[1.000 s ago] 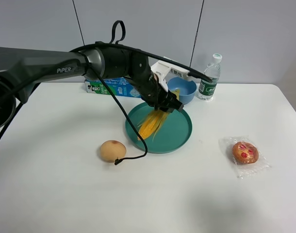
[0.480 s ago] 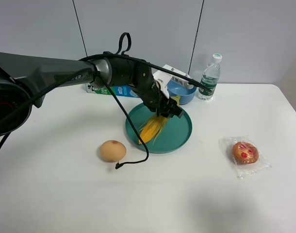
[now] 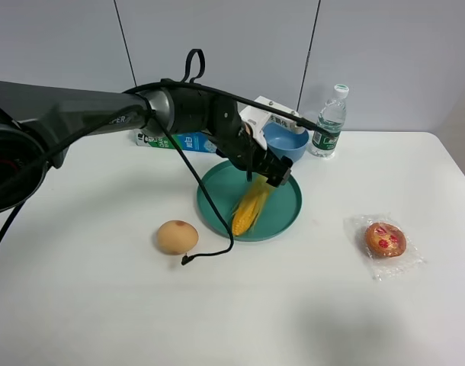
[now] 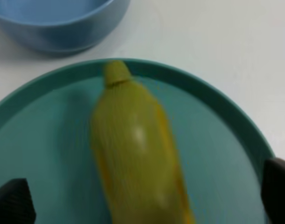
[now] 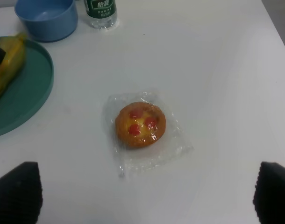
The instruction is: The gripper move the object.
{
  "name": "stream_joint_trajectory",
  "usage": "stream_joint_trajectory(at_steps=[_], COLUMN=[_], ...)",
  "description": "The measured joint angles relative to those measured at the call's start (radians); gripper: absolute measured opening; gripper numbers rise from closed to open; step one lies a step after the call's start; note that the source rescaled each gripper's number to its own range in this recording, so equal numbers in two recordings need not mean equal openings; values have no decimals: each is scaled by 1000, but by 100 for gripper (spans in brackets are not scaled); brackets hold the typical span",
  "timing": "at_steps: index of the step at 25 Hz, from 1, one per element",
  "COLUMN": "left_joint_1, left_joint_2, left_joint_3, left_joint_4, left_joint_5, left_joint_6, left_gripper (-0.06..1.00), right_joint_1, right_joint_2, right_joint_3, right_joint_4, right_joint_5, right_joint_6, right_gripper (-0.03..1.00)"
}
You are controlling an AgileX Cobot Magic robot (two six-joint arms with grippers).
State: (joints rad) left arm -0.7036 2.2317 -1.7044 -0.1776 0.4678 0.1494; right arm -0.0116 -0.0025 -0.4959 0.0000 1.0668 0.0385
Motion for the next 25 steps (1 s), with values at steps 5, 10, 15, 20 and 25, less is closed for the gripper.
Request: stream_joint_trajectory(at_steps=[5, 10, 15, 20, 25], left_joint_1=[24, 143, 301, 441, 528], left_joint_2=[-116, -219, -272, -281, -304], left_joint_3=[0, -1, -1, -1, 7], left_joint_4=[112, 170, 178, 186, 191], left_joint_5=[70, 101, 124, 146, 205], left_joint_6=[0, 0, -1, -1, -1], left_gripper=[99, 99, 99, 99, 99], right_joint_1=[0, 0, 0, 0, 0], right_joint_2=[0, 0, 0, 0, 0], right_joint_3=[0, 0, 0, 0, 0], right_joint_4=[0, 0, 0, 0, 0], right_joint_5=[0, 0, 0, 0, 0], right_joint_6=[0, 0, 0, 0, 0], right_gripper=[100, 100, 100, 100, 100])
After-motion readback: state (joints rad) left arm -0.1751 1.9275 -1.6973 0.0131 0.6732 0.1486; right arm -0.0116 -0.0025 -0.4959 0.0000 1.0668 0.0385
